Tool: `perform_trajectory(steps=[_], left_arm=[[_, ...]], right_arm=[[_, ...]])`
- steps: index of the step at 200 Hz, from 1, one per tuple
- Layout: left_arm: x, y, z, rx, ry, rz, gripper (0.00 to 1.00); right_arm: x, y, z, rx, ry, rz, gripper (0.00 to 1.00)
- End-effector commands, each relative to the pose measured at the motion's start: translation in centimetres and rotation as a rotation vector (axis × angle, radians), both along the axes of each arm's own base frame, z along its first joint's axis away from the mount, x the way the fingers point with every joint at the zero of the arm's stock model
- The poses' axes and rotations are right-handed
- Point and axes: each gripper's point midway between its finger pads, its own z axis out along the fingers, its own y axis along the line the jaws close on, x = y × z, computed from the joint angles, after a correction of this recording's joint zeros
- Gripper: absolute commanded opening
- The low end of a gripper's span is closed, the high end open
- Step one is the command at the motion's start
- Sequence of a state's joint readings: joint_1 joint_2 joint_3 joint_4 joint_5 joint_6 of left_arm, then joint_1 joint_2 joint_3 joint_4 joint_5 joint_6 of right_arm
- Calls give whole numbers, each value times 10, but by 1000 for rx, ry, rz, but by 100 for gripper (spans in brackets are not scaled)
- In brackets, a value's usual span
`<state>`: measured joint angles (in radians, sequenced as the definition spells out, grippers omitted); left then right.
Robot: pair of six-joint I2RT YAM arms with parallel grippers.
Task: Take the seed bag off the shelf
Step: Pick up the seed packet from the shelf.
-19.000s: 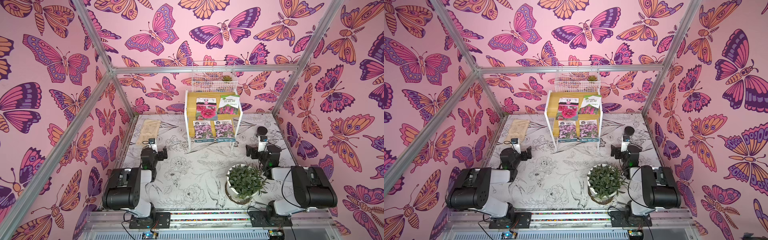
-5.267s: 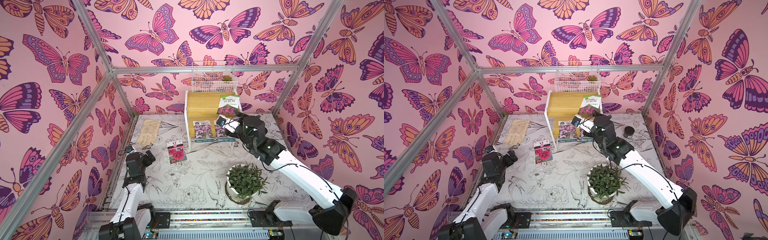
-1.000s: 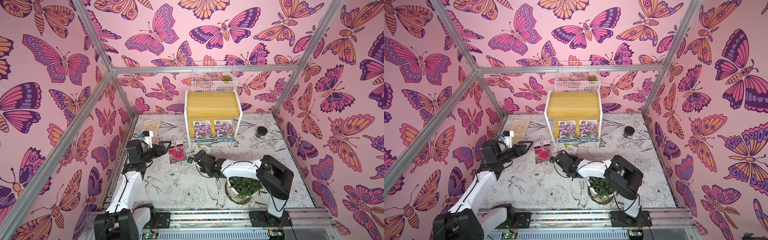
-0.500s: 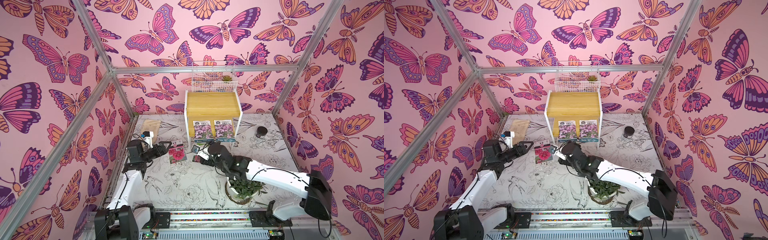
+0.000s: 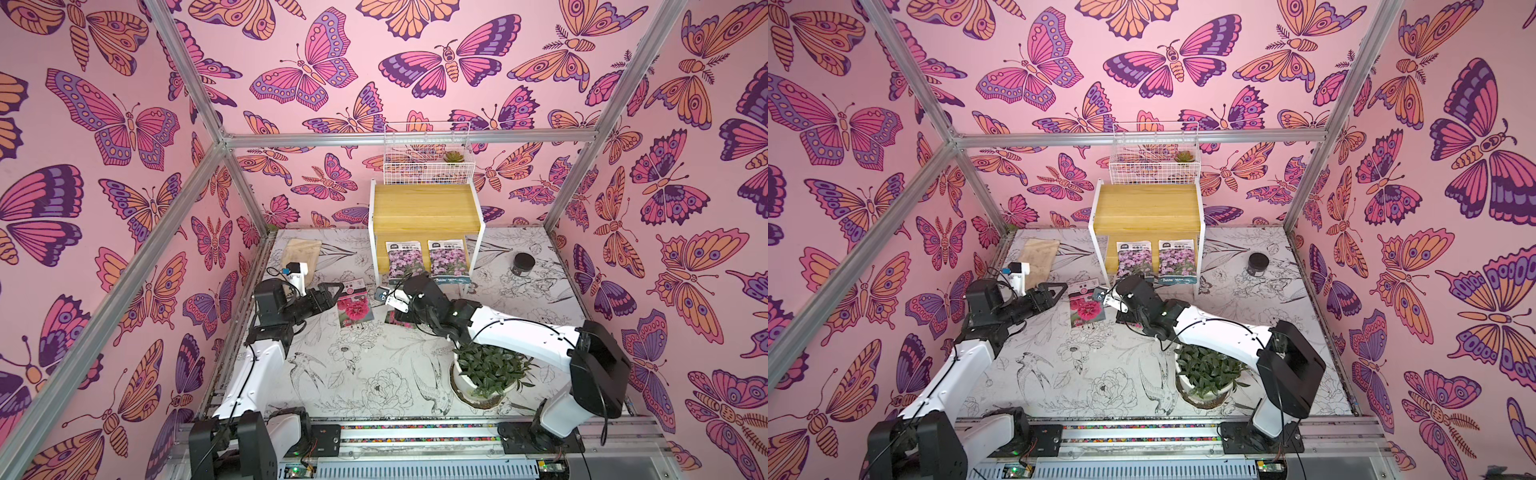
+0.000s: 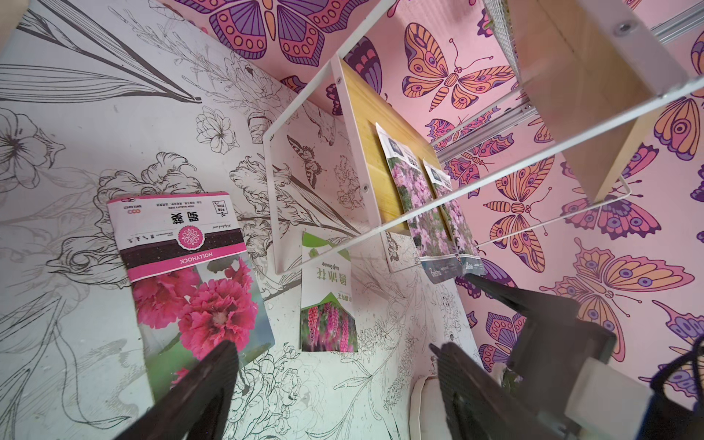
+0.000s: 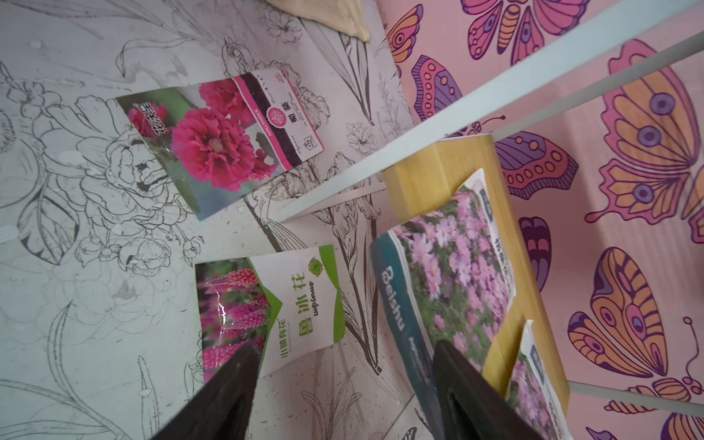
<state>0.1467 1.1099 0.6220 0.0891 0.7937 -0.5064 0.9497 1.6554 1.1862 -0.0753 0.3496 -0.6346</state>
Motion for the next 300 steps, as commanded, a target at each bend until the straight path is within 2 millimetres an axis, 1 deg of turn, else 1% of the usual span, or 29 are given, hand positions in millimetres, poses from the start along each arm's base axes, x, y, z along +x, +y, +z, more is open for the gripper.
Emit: perform_trajectory(steps=[1,28,46,64,86,103,139,145,180,194,208,217,232,241,243,246,279,300], left_arm=[[-1,-1,3,-9,-19,-15,85],[-2,-1,4,-13,-20,-16,85],[-4,-2,5,-14,-25,-18,85],[-5,-2,4,-16,-22,-19,85],[-6,-3,4,-19,-21,-21,85],[-6,-3,4,-21,-19,-21,85],[-8,-3,4,-20,-22,-16,85],[-8,-3,4,-19,-22,-15,85],[-8,-3,2,-20,-18,-14,85],[-8,-3,2,-19,-18,-15,85],[-8,-2,3,-18,-21,-13,85],[-8,-2,4,-16,-24,-12,85],[-7,-1,3,-13,-23,-4,85],[-7,0,2,-11,-20,-1,85],[-7,-1,2,-12,-19,-2,85],[-7,0,1,-10,-19,0,85],[-6,0,-1,-13,-11,-1,85],[-6,0,0,-11,-14,0,85]], right_arm=[[12,14,11,4,-47,15,75],[23,21,0,-47,-71,9,73],[28,23,0,-57,-86,1,72],[30,24,-1,-59,-91,-4,69],[33,23,-2,-66,-98,-13,56],[34,21,-2,-71,-110,-22,49],[36,17,6,-69,-150,-37,10],[35,16,7,-65,-150,-39,8],[24,12,14,-49,-146,-39,3],[15,12,20,-44,-158,-35,2],[0,13,28,-50,-171,-23,0],[-12,14,35,-50,-177,-14,0],[-39,20,45,-49,-177,26,0],[-53,22,44,-56,-172,37,0],[-57,20,53,-37,-179,39,0],[-61,20,57,-25,-181,40,0],[-114,25,54,28,-152,86,0],[-139,29,54,80,-132,105,0]])
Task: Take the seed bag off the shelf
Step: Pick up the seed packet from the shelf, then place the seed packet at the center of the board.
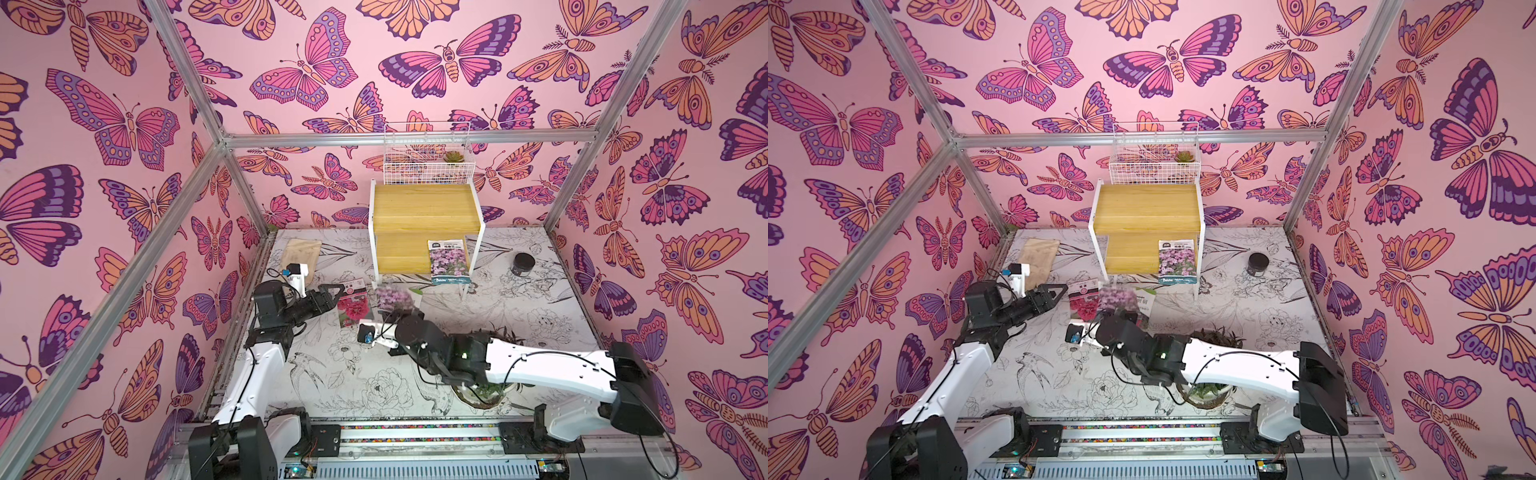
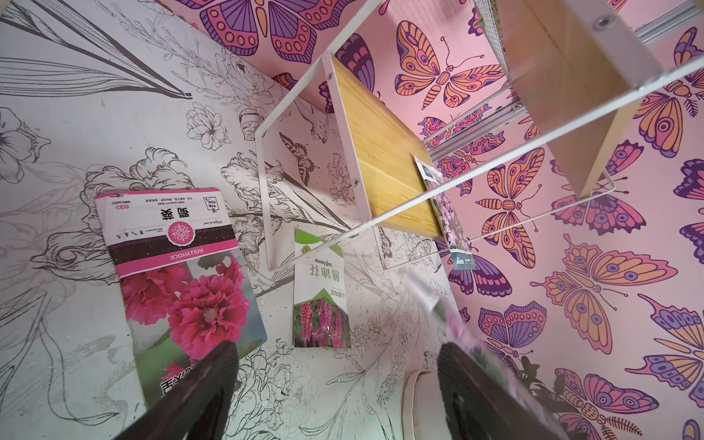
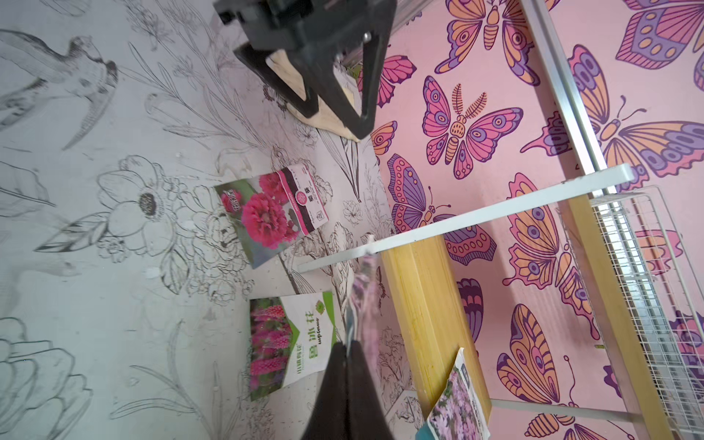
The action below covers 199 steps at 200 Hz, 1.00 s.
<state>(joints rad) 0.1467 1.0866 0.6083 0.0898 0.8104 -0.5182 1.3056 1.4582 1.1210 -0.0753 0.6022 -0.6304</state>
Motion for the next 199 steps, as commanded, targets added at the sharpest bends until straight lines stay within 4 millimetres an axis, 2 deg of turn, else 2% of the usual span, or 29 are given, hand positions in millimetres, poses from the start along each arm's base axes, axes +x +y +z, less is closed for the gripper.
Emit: perform_trajectory(steps=[1,20,38,87,95,99,145,168,199], left_arm=[[0,3,-3,3,-10,12,85],[0,3,-3,6,-11,14,85],[0,3,-4,3,-6,11,85],[-1,3,-5,3,-6,11,85],[-1,2,-4,2,-7,11,85],[-1,3,-4,3,-9,11,85],[-2,2,-3,0,-13,8,85],[-4,2,-2,2,-17,11,85],[-2,2,-7,3,-4,10,85]], right_arm=[[-21,-6,-14,19,50,-29,0],[-38,2,-21,38,86,5,0],[-43,8,-29,29,91,9,0],[-42,32,-40,13,66,40,0],[-41,36,-35,22,50,45,0],[-39,41,-46,-6,45,46,0],[-37,71,-62,-78,20,82,0],[-43,74,-75,-83,63,88,0],[-56,71,-79,-38,153,98,0]])
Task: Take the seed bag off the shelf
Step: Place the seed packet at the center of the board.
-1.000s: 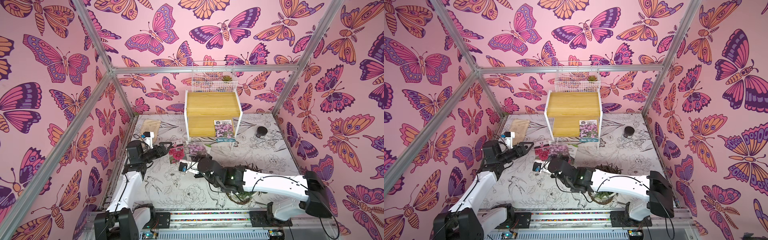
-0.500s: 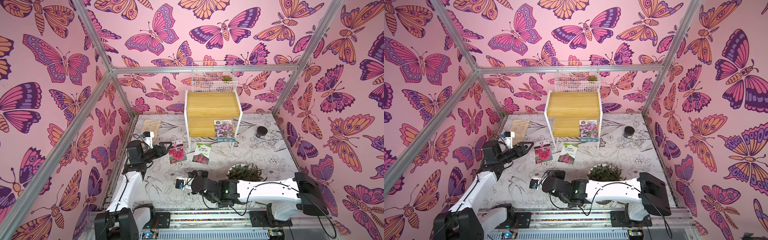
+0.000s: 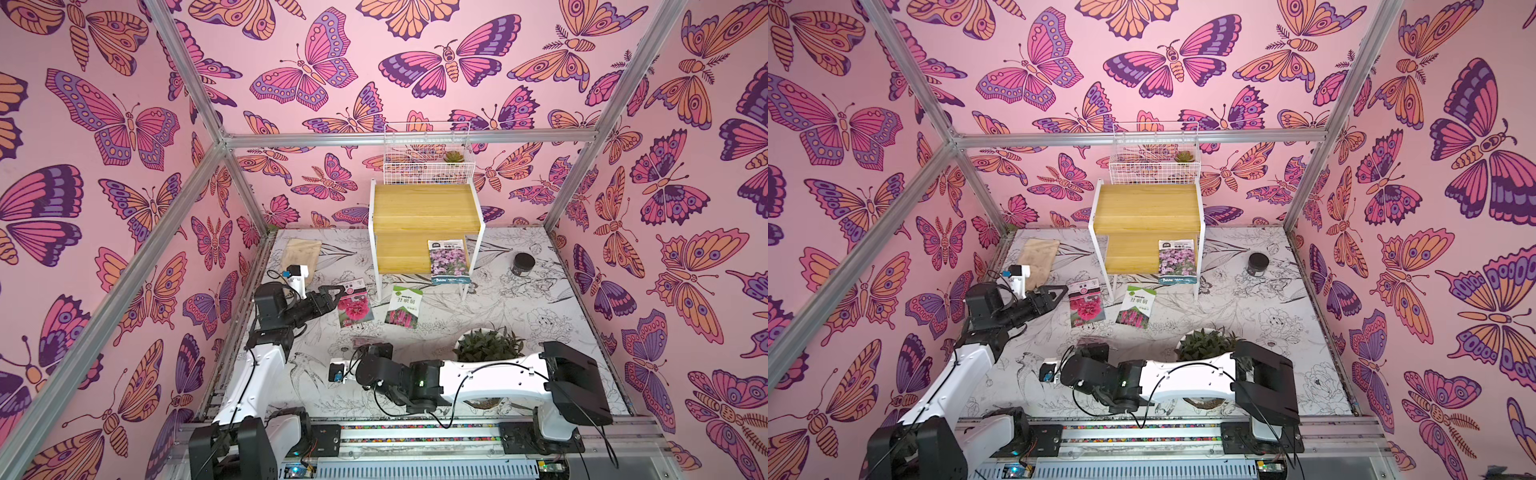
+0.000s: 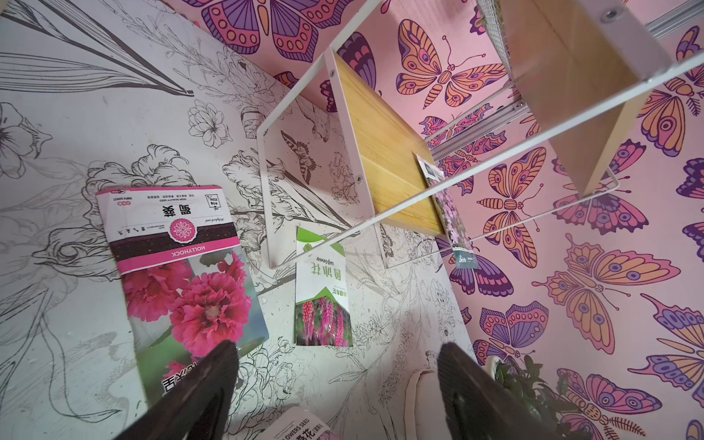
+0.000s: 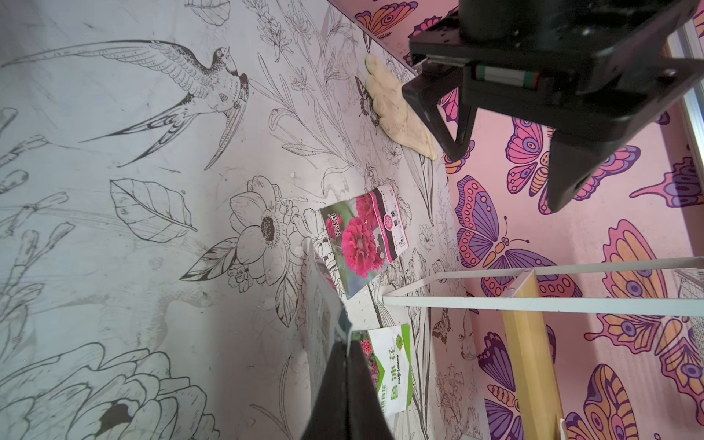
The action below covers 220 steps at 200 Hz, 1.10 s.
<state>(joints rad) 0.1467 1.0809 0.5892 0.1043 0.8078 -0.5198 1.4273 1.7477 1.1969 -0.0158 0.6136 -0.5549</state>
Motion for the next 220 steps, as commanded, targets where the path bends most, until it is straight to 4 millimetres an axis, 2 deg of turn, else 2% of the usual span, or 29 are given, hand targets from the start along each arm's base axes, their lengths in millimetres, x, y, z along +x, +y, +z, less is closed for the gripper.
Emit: perform_trajectory(steps=[1,26,60,75,86,125,135,157,174,184,193,196,206,220], left_arm=[[0,2,-3,3,-4,7,85],[2,2,-6,-4,4,3,85],[1,1,-6,-6,1,1,85],[1,2,-5,-5,-4,4,85],[1,1,-4,-4,-6,3,85],[2,1,-5,-9,2,1,85],[2,1,-5,-8,1,3,85],[3,2,-4,-7,-1,5,85],[4,2,-4,-10,2,2,85],[4,1,-4,-13,3,-2,85],[4,1,-4,-14,3,-4,85],[4,1,-4,-13,2,-5,85],[3,1,-3,-12,1,-4,85],[5,1,-4,-13,2,-1,86]], right_arm=[[-16,4,3,60,94,14,0],[-37,13,-11,123,239,77,0],[-48,19,-52,100,341,83,6],[-51,20,-63,94,367,82,14],[-54,21,-67,103,390,91,25],[-61,23,-77,105,446,100,38],[-64,22,-72,113,456,107,45],[-69,18,-55,144,476,132,73],[-59,10,-29,183,457,121,75],[-41,-3,-4,192,358,83,75],[-15,-22,19,178,225,7,75],[-6,-32,38,193,180,-17,75],[23,-62,73,183,62,-101,75],[60,-106,102,188,14,-199,73]])
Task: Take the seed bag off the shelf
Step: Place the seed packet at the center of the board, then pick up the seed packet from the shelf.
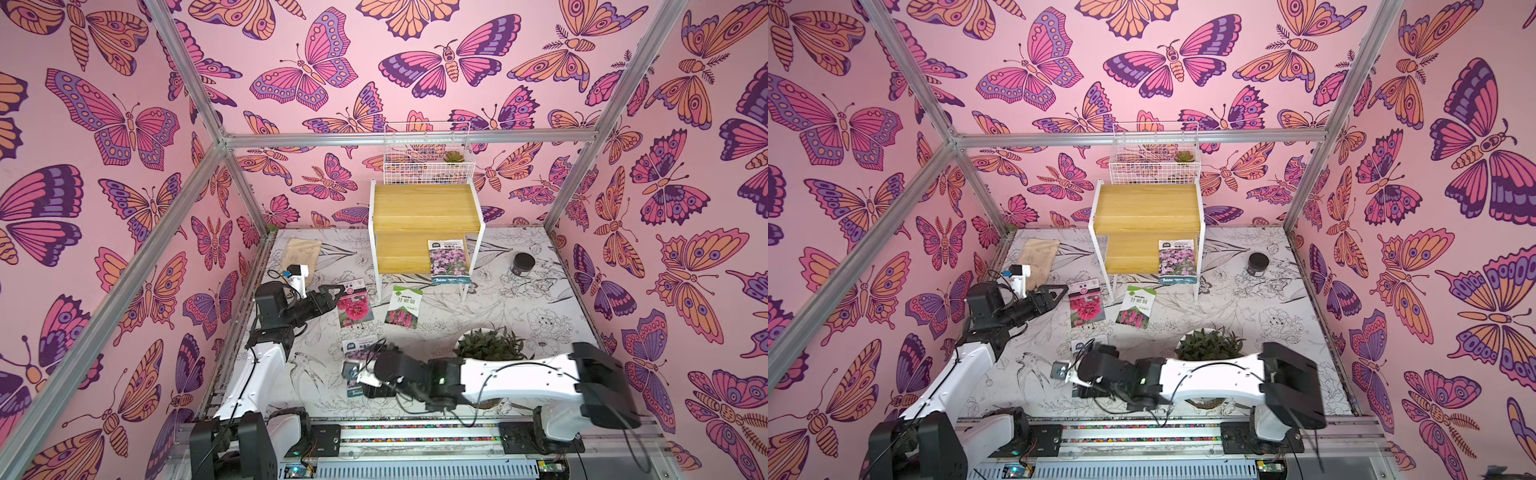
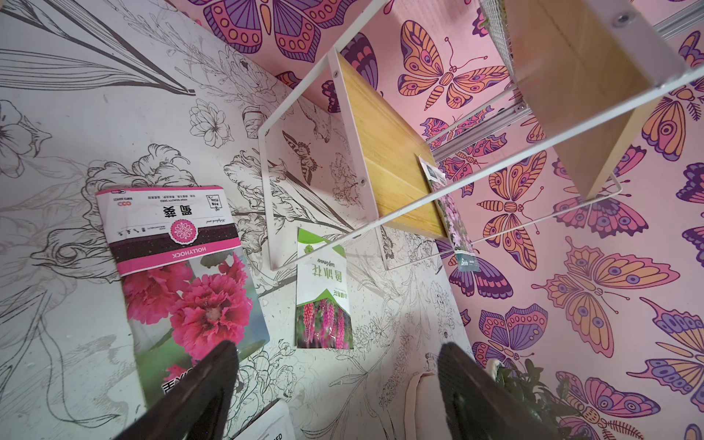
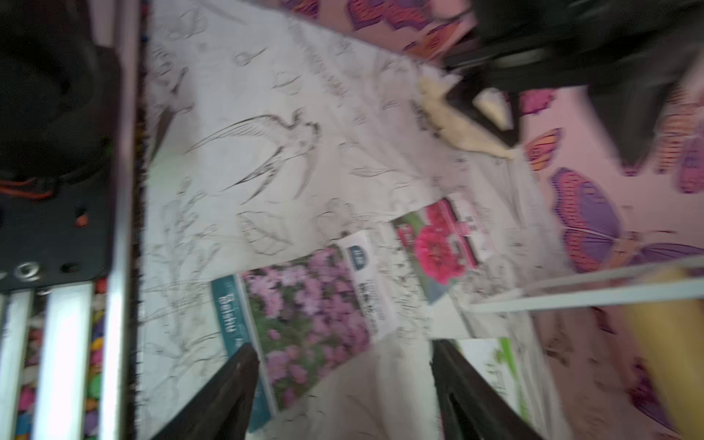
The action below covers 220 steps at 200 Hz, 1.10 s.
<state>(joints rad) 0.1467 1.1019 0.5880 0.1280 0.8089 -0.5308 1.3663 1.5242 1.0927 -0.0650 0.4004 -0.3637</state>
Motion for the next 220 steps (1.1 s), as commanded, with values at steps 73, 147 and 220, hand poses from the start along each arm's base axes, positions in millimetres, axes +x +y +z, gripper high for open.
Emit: perform_trajectory(steps=[73,147,220], left_arm=[[8,-13,-11,-17,23,-32,85],[7,-45,-19,15,48,-83,84],[6,-46,-23,20,54,-82,84]], right_arm=[[152,-188,47,-24,2,-390,72],[187,-190,-13,-248,-24,-453,74],[220,-208,-13,-271,-88,-557,74]])
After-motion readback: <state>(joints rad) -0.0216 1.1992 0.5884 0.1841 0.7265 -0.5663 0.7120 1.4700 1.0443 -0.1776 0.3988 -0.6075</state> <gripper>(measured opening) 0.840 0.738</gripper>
